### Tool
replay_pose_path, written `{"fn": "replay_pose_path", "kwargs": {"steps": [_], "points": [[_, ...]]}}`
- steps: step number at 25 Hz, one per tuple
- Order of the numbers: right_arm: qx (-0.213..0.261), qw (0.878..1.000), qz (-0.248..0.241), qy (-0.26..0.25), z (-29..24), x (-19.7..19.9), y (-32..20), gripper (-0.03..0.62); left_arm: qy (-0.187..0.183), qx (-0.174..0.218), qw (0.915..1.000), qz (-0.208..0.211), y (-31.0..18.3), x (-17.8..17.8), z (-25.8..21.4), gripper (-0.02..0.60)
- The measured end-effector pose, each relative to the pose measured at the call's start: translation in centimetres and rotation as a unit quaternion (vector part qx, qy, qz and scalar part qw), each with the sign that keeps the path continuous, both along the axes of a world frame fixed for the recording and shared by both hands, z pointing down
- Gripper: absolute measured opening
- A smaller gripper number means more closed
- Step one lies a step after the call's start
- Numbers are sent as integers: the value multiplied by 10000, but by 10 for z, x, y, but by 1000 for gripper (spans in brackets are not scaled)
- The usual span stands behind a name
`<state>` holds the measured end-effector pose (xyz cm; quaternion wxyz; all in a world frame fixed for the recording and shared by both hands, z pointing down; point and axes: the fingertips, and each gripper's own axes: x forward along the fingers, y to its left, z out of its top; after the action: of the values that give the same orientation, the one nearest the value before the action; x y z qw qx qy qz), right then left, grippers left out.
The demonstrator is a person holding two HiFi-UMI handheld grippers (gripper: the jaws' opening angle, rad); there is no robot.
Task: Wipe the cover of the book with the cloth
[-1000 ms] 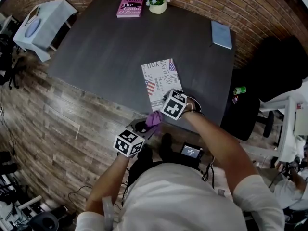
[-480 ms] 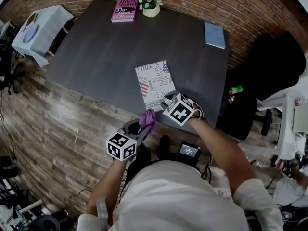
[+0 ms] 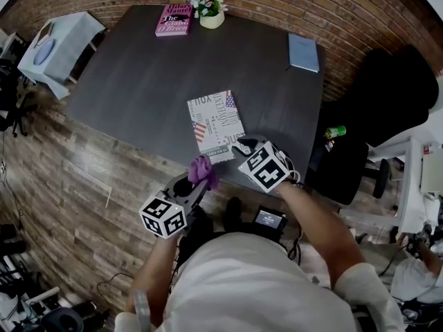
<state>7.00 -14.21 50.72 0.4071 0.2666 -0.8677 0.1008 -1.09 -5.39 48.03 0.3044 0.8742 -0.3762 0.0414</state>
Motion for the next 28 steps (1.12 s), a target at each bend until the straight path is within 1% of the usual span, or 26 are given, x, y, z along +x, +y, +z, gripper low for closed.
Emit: {"fn": "replay_pose_path", "kwargs": {"steps": [4, 6, 10, 12, 18, 23, 28], "points": [[155, 9994, 101, -304, -15, 8, 4, 77, 221, 181, 9991, -301, 0, 2, -19, 117], [252, 9986, 150, -433, -24, 12, 5, 68, 394, 260, 9979, -432, 1, 2, -29, 117], [398, 9970, 230, -625, -40, 17, 9, 63, 894, 191, 9932, -716, 6, -2, -46, 115], [473, 9959, 240, -733, -49, 17, 14, 60, 1037, 220, 9914, -765, 9, -4, -55, 117], [660, 9911, 405, -1086, -76, 12, 32, 52, 1067, 515, 9898, -788, 28, -22, -80, 117], [702, 9866, 733, -1275, -89, 7, 51, 44, 1140, 613, 9892, -695, 49, -43, -96, 117], [778, 9832, 1011, -1304, -95, 1, 71, 34, 1263, 702, 9880, -544, 68, -60, -107, 117]]}}
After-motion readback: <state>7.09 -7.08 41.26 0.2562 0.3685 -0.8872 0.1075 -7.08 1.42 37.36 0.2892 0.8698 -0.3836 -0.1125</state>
